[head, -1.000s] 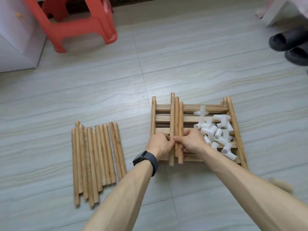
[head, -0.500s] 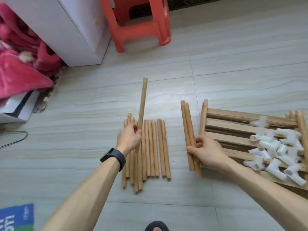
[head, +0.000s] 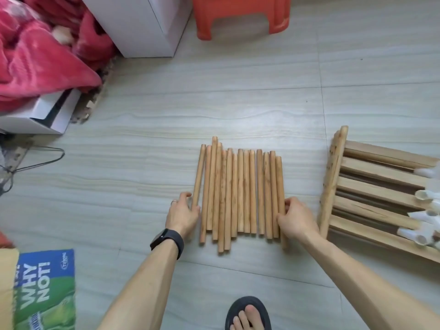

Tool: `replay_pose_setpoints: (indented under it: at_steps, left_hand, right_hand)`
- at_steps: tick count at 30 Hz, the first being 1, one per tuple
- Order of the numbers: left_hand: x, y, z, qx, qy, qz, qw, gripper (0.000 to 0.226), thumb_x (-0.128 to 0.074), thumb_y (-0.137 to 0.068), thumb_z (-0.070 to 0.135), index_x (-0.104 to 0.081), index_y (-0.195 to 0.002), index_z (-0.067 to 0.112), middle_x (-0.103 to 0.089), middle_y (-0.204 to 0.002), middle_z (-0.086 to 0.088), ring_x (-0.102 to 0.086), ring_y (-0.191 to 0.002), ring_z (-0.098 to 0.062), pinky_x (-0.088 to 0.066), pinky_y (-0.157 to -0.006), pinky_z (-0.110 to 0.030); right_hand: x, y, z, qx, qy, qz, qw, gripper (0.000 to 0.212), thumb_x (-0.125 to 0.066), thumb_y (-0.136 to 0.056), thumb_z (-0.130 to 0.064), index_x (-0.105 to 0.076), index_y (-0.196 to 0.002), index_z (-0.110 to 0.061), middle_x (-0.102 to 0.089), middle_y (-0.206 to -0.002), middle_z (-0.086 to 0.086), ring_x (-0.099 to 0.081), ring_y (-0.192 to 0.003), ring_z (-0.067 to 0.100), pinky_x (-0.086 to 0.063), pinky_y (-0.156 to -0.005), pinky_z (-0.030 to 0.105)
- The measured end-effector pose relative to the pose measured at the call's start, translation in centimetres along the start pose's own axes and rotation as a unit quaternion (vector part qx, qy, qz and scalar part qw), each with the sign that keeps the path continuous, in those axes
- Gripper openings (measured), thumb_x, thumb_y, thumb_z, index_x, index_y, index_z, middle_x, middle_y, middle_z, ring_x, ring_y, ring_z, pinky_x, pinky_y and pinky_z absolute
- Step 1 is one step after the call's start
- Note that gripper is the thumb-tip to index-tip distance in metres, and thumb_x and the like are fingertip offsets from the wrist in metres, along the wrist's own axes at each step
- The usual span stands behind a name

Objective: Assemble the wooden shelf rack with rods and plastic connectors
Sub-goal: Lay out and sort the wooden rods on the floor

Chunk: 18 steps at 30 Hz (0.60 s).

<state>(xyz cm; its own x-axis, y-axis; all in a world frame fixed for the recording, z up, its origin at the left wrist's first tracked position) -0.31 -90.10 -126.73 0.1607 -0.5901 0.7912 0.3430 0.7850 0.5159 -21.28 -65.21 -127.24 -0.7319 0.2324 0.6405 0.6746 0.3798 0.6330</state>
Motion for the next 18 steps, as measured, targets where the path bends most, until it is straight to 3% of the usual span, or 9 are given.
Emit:
replay_pose_setpoints:
  at_steps: [3,6,8,10,11,14,16,18]
  left_hand:
    - [-0.5,0.4,0.6,-0.021,0.034,-0.008,0.999,0.062,-0.063,-0.093,0.042,-0.039,-0.149,0.027,-0.048,-0.137,-0.013,-0.055,-0.119,-0.030,-0.046,-0.098,-0.036]
    - [-1.5,1.8,1.4,-0.100,-0.047,-0.035,0.993,0.097,-0.067,-0.082,0.063,-0.017,-0.159,0.032,-0.030,-0.157,-0.009,-0.036,-0.141,-0.028,-0.041,-0.110,-0.044]
    - [-3.0,3.2,1.6,-0.169,-0.161,-0.075,0.969,0.126,-0.065,-0.065,0.085,0.009,-0.158,0.042,0.003,-0.167,-0.009,-0.016,-0.151,-0.034,-0.030,-0.119,-0.049]
    - [-4.6,4.3,1.1,-0.230,-0.265,-0.103,0.931,0.140,-0.063,-0.053,0.094,0.029,-0.149,0.049,0.038,-0.160,-0.010,0.005,-0.153,-0.042,-0.014,-0.124,-0.055]
    - [-5.1,4.6,0.6,-0.247,-0.297,-0.106,0.916,0.143,-0.064,-0.052,0.093,0.034,-0.146,0.050,0.047,-0.154,-0.009,0.013,-0.151,-0.044,-0.008,-0.124,-0.057]
    - [-5.6,4.5,-0.2,-0.260,-0.331,-0.091,0.902,0.142,-0.069,-0.057,0.087,0.038,-0.143,0.051,0.044,-0.156,-0.010,0.016,-0.151,-0.044,-0.010,-0.122,-0.055]
    - [-5.4,4.3,0.0,-0.263,-0.330,-0.074,0.903,0.136,-0.067,-0.061,0.085,0.034,-0.145,0.051,0.032,-0.163,-0.006,0.007,-0.153,-0.043,-0.022,-0.121,-0.052]
    - [-5.0,4.0,0.3,-0.267,-0.331,-0.061,0.903,0.128,-0.064,-0.066,0.084,0.029,-0.148,0.050,0.023,-0.166,-0.001,-0.002,-0.154,-0.041,-0.030,-0.118,-0.050]
  right_hand:
    - [-0.2,0.4,-0.2,0.012,0.032,0.024,0.999,0.039,-0.051,-0.095,-0.019,-0.046,-0.134,-0.013,-0.048,-0.135,0.013,-0.058,-0.115,0.037,-0.049,-0.095,0.042]
    - [-0.8,0.5,-0.4,0.038,0.030,0.005,0.999,0.052,-0.053,-0.094,-0.018,-0.042,-0.144,-0.013,-0.046,-0.140,0.011,-0.056,-0.120,0.034,-0.048,-0.102,0.045]
    - [-1.1,0.9,-0.6,0.065,0.033,-0.013,0.997,0.066,-0.059,-0.089,-0.024,-0.036,-0.150,-0.015,-0.043,-0.143,0.011,-0.053,-0.125,0.032,-0.046,-0.105,0.044]
    - [-1.6,1.5,-0.8,0.107,0.055,-0.031,0.992,0.091,-0.070,-0.084,-0.039,-0.020,-0.157,-0.020,-0.034,-0.152,0.011,-0.043,-0.135,0.032,-0.042,-0.110,0.044]
    - [-2.1,1.9,-0.7,0.131,0.088,-0.044,0.986,0.106,-0.074,-0.080,-0.048,-0.009,-0.160,-0.024,-0.025,-0.159,0.011,-0.035,-0.141,0.033,-0.039,-0.114,0.045]
    - [-3.8,2.8,-0.2,0.196,0.263,-0.050,0.943,0.130,-0.074,-0.073,-0.070,0.017,-0.158,-0.034,0.011,-0.167,0.016,-0.019,-0.147,0.036,-0.035,-0.116,0.046]
    - [-4.3,2.9,0.2,0.216,0.310,-0.033,0.925,0.126,-0.072,-0.079,-0.067,0.019,-0.158,-0.032,0.020,-0.165,0.019,-0.020,-0.145,0.036,-0.040,-0.113,0.044]
    - [-4.3,2.6,0.2,0.225,0.305,-0.020,0.925,0.112,-0.067,-0.088,-0.060,0.013,-0.161,-0.029,0.017,-0.166,0.019,-0.021,-0.144,0.034,-0.045,-0.110,0.043]
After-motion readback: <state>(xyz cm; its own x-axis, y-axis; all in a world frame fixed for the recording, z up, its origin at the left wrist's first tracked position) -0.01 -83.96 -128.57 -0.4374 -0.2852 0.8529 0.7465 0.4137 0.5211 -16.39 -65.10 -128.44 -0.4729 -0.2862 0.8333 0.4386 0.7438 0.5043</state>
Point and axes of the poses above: each hand's wrist, its own y-axis away from the middle knuckle, its own x-axis out of the back of the hand, z = x × y, the point moved 6 cm from there along -y, towards the middle knuckle
